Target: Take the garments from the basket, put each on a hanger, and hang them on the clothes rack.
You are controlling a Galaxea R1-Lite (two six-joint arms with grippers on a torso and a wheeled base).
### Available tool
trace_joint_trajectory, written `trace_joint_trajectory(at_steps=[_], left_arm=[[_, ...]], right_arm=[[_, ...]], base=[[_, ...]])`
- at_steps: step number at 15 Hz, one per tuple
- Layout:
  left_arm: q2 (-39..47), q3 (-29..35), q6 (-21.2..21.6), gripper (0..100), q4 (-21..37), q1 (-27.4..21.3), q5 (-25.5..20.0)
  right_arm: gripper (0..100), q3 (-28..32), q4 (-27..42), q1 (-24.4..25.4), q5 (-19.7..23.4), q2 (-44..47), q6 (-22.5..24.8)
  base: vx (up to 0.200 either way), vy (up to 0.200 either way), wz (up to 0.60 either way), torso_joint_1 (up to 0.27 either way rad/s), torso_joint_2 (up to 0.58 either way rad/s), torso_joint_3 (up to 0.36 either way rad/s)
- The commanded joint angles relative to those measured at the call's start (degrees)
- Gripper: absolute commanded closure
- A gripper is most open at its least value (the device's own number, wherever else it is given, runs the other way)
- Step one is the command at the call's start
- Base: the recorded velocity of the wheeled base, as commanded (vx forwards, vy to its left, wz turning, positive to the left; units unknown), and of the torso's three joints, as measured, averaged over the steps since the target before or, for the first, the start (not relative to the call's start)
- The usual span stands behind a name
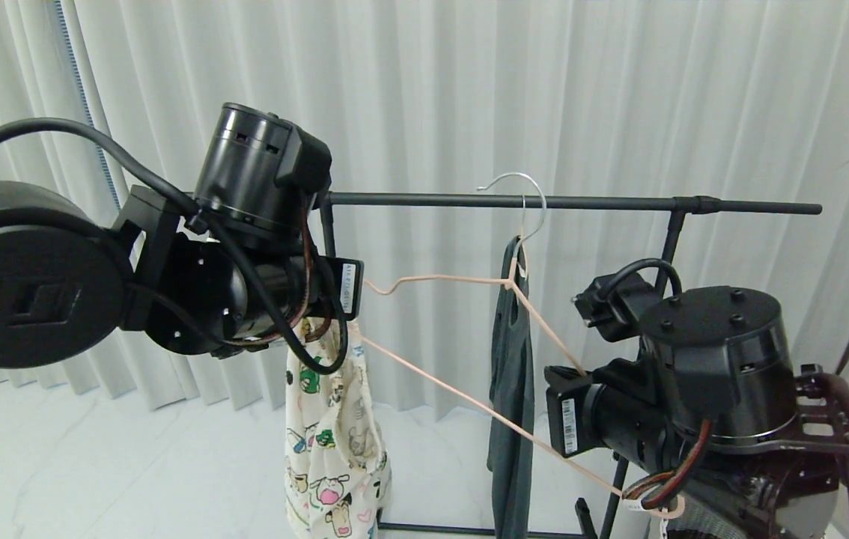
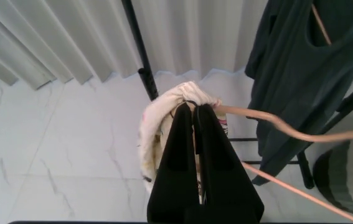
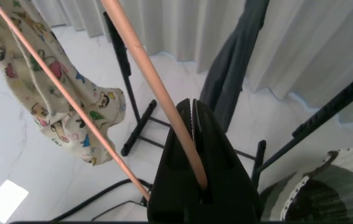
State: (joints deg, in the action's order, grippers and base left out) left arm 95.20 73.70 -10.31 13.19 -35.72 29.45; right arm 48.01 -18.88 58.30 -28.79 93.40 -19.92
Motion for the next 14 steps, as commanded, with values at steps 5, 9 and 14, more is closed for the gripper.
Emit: trace_joint_trajectory(at_steps=[5, 9, 14], left_arm=[[-3.61, -0.23, -0.15, 100, 0.78, -1.64, -0.01], [-8.01, -0.67, -1.38, 100, 2.28, -5.41, -0.10], [-9.15, 2.23, -4.28, 100, 2.19, -11.30, -0.62]], right_arm=[[100, 1.12, -1.42, 0.24, 0.58, 4.77, 0.23], [100, 4.73, -1.60, 0.68, 0.58, 7.49, 0.06], [100, 9.30, -5.20, 4.72, 1.55, 11.62, -0.03]], base=[[0.000, 0.000, 0.00, 0.000, 0.00, 0.000], [0.000, 0.000, 0.00, 0.000, 0.00, 0.000], [0.000, 0.000, 0.00, 0.000, 0.00, 0.000]])
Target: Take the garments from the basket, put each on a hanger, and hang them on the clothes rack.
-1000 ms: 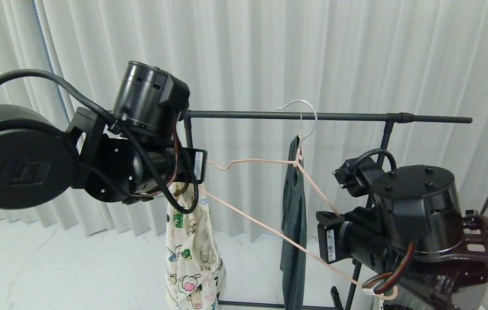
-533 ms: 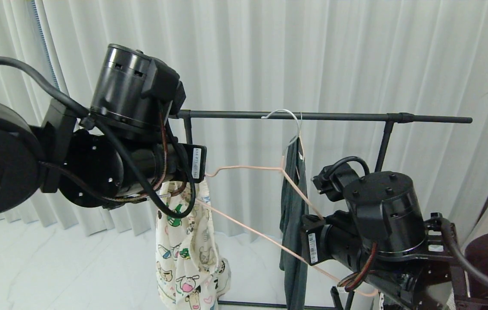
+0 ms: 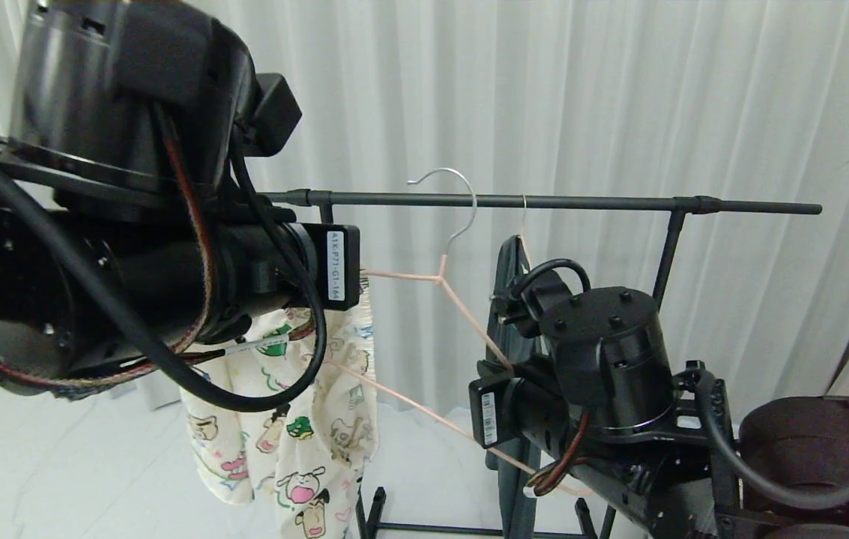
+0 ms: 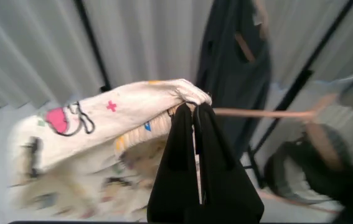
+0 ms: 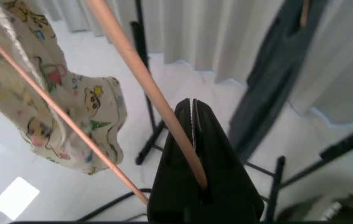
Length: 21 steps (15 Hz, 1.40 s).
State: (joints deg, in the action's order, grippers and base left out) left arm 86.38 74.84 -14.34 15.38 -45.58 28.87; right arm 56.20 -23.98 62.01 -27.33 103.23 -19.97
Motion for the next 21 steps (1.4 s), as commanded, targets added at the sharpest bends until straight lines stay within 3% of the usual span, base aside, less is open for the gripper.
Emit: trace_joint_trajectory(at_steps=[1, 10, 12, 20, 21], left_arm=[[-0.16, 1.89, -0.61, 100, 0.00, -2.58, -0.04], [0.01, 3.82, -2.01, 100, 0.00, -6.63, -1.88], [-0.86, 3.82, -2.01, 100, 0.00, -7.86, -4.35], [-0.95, 2.86, -2.01, 100, 0.00, -5.57, -5.58], [-1.04, 2.95, -2.01, 0, 0.00, -5.57, -6.19]], right_arm=[[100, 1.98, -0.10, 1.62, 0.09, 2.33, -0.16], [100, 6.20, -0.28, 2.41, 0.00, 4.35, -1.30], [100, 6.20, -0.45, 2.41, 0.00, 4.35, -1.48], [100, 5.76, -1.60, 1.18, 0.00, 2.15, -1.57], [100, 5.85, -1.69, 1.18, 0.00, 2.15, -1.57]], base=[[0.000, 0.000, 0.00, 0.000, 0.00, 0.000], [0.000, 0.000, 0.00, 0.000, 0.00, 0.000], [0.000, 0.000, 0.00, 0.000, 0.00, 0.000], [0.000, 0.000, 0.00, 0.000, 0.00, 0.000], [0.000, 0.000, 0.00, 0.000, 0.00, 0.000]])
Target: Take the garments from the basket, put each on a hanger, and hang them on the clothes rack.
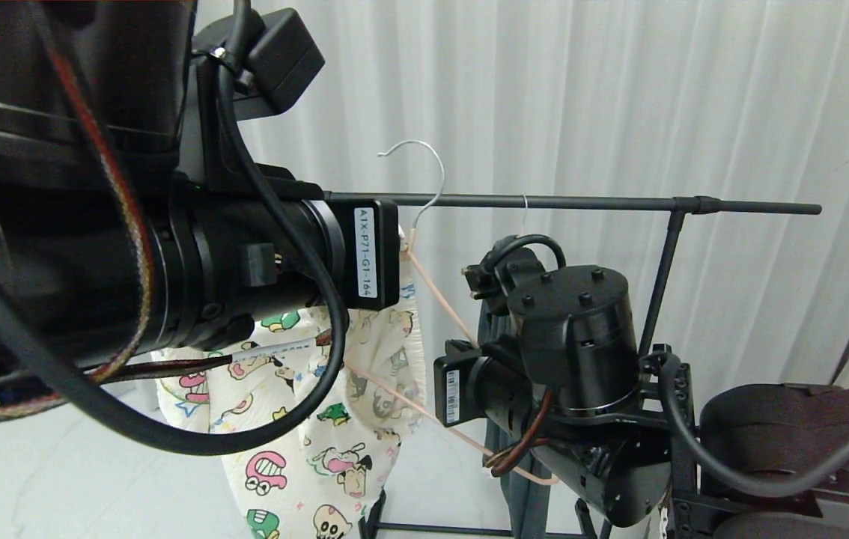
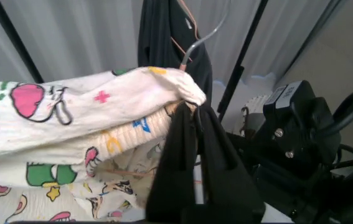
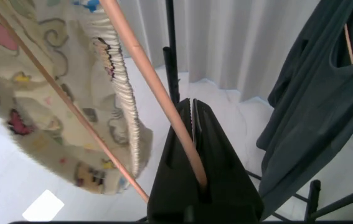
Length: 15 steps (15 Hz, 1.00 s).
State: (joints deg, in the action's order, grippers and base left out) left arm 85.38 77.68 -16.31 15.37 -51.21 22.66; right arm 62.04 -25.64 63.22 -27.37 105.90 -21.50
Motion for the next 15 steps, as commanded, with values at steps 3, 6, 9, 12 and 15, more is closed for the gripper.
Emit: trace_joint_trajectory(at_steps=[3, 6, 9, 12, 15], left_arm=[[-0.22, 0.37, 0.05, 0, -1.22, 0.15, 0.10], [-1.10, 0.28, 0.05, 0, -3.42, 0.24, 0.10], [-2.77, 0.02, 0.05, 0, -3.33, 0.15, 0.10], [-5.05, -1.13, 0.23, 0, -3.33, 0.50, 0.01], [-9.71, -7.89, 3.30, 0, -3.33, 1.20, 0.01]], right_arm=[[100, 0.01, -0.99, -0.03, -0.14, -1.49, -0.03], [100, -0.16, -3.10, -0.82, -0.14, -2.72, 0.15], [100, -0.78, -3.19, -2.14, -0.23, -3.51, 0.41], [100, -1.92, -3.19, -4.33, -0.23, -4.56, 0.85], [100, -4.21, -3.45, -5.74, -0.23, -6.32, 1.90]], base=[[0.000, 0.000, 0.00, 0.000, 0.00, 0.000], [0.000, 0.000, 0.00, 0.000, 0.00, 0.000], [0.000, 0.000, 0.00, 0.000, 0.00, 0.000], [0.000, 0.000, 0.00, 0.000, 0.00, 0.000], [0.000, 0.000, 0.00, 0.000, 0.00, 0.000]])
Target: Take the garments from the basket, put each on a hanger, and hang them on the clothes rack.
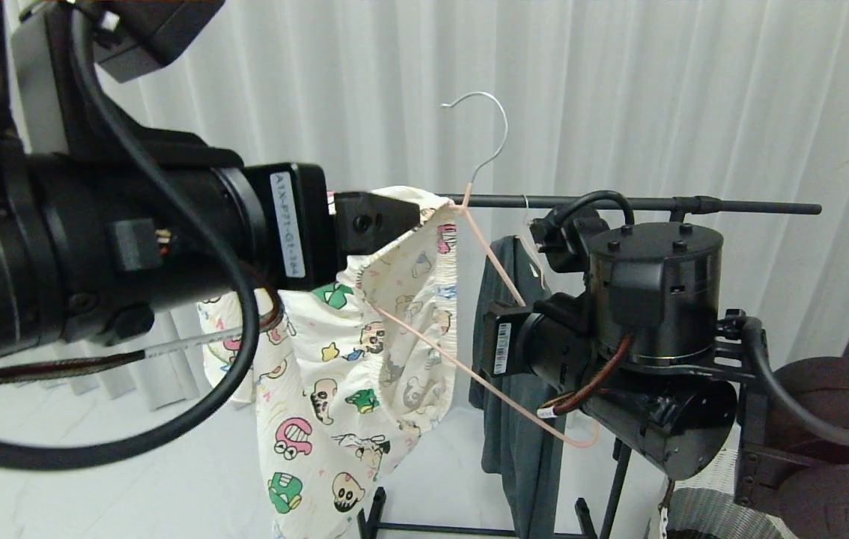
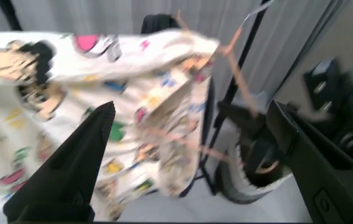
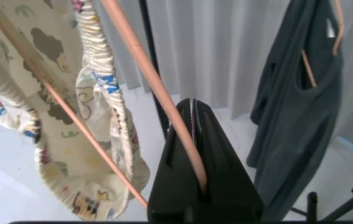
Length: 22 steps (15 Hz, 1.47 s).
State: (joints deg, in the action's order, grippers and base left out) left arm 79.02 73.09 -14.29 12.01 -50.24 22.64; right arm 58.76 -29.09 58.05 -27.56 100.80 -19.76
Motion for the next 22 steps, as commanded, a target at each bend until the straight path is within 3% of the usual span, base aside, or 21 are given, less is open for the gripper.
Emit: trace_joint_trajectory(at_steps=[1, 5, 7, 8, 10, 12, 13, 16, 19, 22], left_arm=[[-5.89, -7.00, 4.18, 0, 0.03, 0.23, -0.23], [-14.33, -15.61, 14.55, 0, 0.03, 4.36, -6.38], [-15.74, -15.53, 18.95, 0, -0.05, 9.10, -13.76], [-15.83, -15.61, 22.46, 0, -0.05, 12.36, -17.36], [-15.39, -15.53, 30.72, 0, -0.05, 20.97, -28.70], [-13.80, -15.44, 36.88, 0, -0.05, 25.63, -36.17], [-12.49, -15.79, 40.57, 0, 0.03, 25.98, -39.25], [-11.26, -18.87, 43.38, 0, 0.03, 21.94, -46.19], [-10.29, -22.38, 43.29, 0, 0.03, 13.59, -48.04], [-6.42, -22.65, 42.85, 0, -0.05, 12.27, -48.13]], right_arm=[[100, -2.24, -0.53, -1.10, -0.03, -2.10, 0.95], [100, -11.12, -6.07, -2.15, 0.23, -6.50, 6.05], [100, -15.43, -8.09, -2.15, 0.32, -8.34, 7.98], [100, -17.27, -9.06, -2.15, 0.32, -9.13, 8.95], [100, -21.23, -11.17, -1.89, 1.20, -11.24, 10.71], [100, -25.36, -12.84, -1.10, 2.43, -13.18, 12.47], [100, -28.70, -14.16, -0.04, 3.22, -14.93, 14.22], [100, -35.03, -16.09, 2.42, 4.18, -17.75, 16.95], [100, -38.63, -17.50, 7.25, 4.18, -18.98, 17.48], [100, -38.81, -18.02, 10.15, 4.10, -18.98, 18.88]], base=[[0.000, 0.000, 0.00, 0.000, 0.00, 0.000], [0.000, 0.000, 0.00, 0.000, 0.00, 0.000], [0.000, 0.000, 0.00, 0.000, 0.00, 0.000], [0.000, 0.000, 0.00, 0.000, 0.00, 0.000], [0.000, 0.000, 0.00, 0.000, 0.00, 0.000], [0.000, 0.000, 0.00, 0.000, 0.00, 0.000], [0.000, 0.000, 0.00, 0.000, 0.00, 0.000], [0.000, 0.000, 0.00, 0.000, 0.00, 0.000], [0.000, 0.000, 0.00, 0.000, 0.00, 0.000], [0.000, 0.000, 0.00, 0.000, 0.00, 0.000]])
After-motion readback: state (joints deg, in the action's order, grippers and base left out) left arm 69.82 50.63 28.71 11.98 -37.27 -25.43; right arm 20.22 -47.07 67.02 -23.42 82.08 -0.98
